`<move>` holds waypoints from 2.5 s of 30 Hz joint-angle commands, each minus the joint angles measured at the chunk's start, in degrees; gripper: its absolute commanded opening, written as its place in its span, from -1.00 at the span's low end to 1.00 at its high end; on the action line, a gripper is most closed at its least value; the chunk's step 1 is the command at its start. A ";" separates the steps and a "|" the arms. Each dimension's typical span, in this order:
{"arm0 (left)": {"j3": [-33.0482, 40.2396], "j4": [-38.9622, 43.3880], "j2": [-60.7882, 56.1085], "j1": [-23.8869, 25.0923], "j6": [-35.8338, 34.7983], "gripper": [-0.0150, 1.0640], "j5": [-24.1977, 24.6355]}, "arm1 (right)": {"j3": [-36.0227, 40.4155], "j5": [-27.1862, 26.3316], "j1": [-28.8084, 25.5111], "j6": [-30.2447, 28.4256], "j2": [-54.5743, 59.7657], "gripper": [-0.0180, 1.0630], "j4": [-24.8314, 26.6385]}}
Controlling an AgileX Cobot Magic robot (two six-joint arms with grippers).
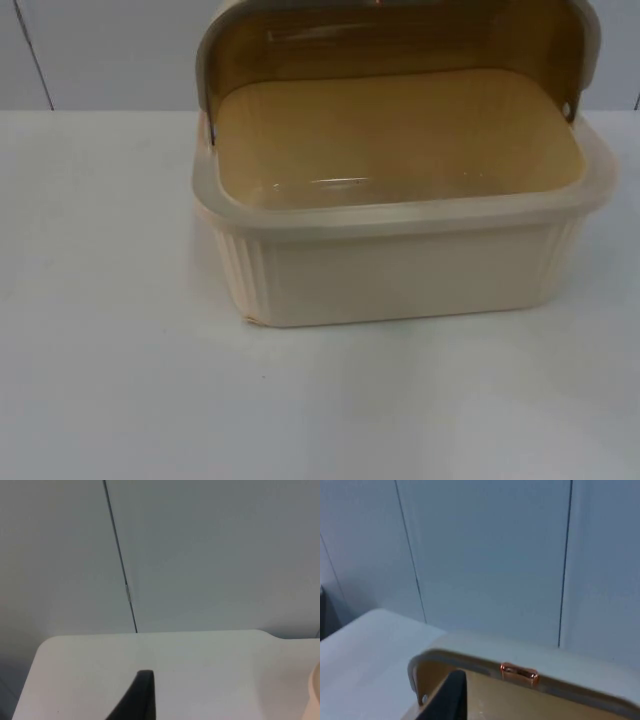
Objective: Open the box lid with the left hand, place the block into the box with the right hand, then close the box lid with the left hand.
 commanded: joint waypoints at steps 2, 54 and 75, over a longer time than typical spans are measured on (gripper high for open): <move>0.17 -0.03 -0.31 -0.34 -0.32 0.96 -0.37 | 0.05 2.96 -2.33 0.37 -3.69 0.98 -0.55; -12.80 -20.67 12.12 -0.20 17.24 0.96 7.78 | -6.43 27.77 -36.62 -2.59 -5.47 0.98 0.64; -45.38 -2.54 41.38 -21.04 32.96 0.96 4.21 | -6.43 27.77 -36.62 -2.59 -5.47 0.98 0.64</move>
